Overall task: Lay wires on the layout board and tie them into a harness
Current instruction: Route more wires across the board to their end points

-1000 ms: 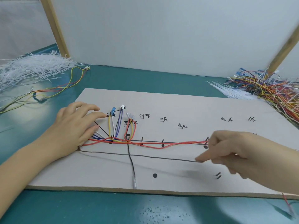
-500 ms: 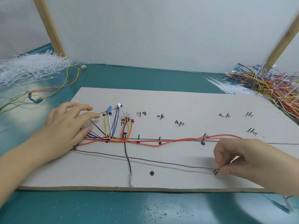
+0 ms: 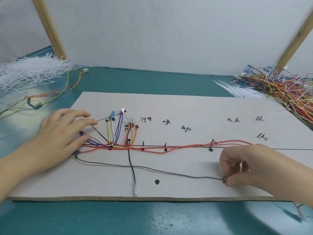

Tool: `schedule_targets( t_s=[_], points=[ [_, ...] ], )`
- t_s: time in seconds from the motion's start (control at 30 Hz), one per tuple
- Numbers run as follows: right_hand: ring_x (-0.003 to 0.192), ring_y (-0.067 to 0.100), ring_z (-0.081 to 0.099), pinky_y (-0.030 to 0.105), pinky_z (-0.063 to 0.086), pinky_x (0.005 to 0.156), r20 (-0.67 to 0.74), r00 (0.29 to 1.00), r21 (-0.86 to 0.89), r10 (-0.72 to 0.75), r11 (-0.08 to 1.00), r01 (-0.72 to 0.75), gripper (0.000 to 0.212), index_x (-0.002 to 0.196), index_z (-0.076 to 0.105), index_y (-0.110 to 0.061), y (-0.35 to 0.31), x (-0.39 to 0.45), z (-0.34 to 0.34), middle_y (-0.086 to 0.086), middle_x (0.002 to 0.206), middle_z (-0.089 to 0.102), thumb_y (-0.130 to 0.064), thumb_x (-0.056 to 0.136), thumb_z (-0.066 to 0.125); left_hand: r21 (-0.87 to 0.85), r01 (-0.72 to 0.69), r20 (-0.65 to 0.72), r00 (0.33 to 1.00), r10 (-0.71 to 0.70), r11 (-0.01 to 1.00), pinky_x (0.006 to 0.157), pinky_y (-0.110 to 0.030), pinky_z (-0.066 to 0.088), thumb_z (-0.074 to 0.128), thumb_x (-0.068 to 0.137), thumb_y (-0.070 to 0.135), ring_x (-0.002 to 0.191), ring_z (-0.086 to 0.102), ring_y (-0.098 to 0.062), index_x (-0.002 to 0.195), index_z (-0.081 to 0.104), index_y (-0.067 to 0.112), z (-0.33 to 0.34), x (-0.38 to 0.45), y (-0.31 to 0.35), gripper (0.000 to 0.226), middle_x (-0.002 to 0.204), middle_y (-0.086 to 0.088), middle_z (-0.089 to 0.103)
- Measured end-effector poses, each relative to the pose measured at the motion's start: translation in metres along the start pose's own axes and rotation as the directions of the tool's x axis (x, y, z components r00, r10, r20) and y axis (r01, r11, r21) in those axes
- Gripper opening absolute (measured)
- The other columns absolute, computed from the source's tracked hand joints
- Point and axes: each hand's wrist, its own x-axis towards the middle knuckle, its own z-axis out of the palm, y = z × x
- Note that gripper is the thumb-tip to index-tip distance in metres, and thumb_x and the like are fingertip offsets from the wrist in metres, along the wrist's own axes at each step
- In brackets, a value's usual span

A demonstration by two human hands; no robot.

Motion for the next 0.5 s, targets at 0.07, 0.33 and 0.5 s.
schedule_targets(
  t_s=[0.07,0.33,0.5],
  points=[
    [0.069,-0.013,0.051,0.008,0.039,0.067,0.005,1.000,-0.035,-0.008,0.999,0.008,0.026,0.069,0.055,-0.035,-0.002,0.000,0.000,-0.039,0.075,0.056,-0.022,0.072,0.077,-0.035,0.020,-0.002,1.000,-0.020,0.999,0.084,-0.059,0.038,0.036,0.082,0.049,0.111,0.044,-0.030,0.114,0.050,0.040,-0.004,0.002,-0.002,0.036,0.121,0.004,0.054],
    [0.084,-0.018,0.044,0.008,0.039,0.071,0.033,0.995,-0.086,-0.090,0.992,0.093,0.044,0.097,0.042,-0.061,-0.008,-0.003,0.000,-0.044,0.102,0.037,-0.049,0.067,0.073,-0.097,-0.004,-0.052,0.999,-0.002,0.995,0.098,-0.042,0.025,0.035,0.083,0.051,0.116,0.045,-0.033,0.114,0.057,0.034,-0.013,0.010,-0.016,0.041,0.119,0.029,0.041],
    [0.079,-0.012,0.051,0.005,0.037,0.070,-0.042,0.987,0.002,-0.157,0.988,0.157,0.027,0.093,0.052,-0.051,-0.018,0.003,-0.012,-0.039,0.090,0.052,-0.054,0.068,0.061,-0.106,0.009,-0.077,0.997,-0.017,0.994,0.097,-0.027,0.018,0.035,0.082,0.050,0.117,0.044,-0.031,0.111,0.058,0.031,-0.017,0.026,-0.024,0.041,0.115,0.027,0.046]
  ],
)
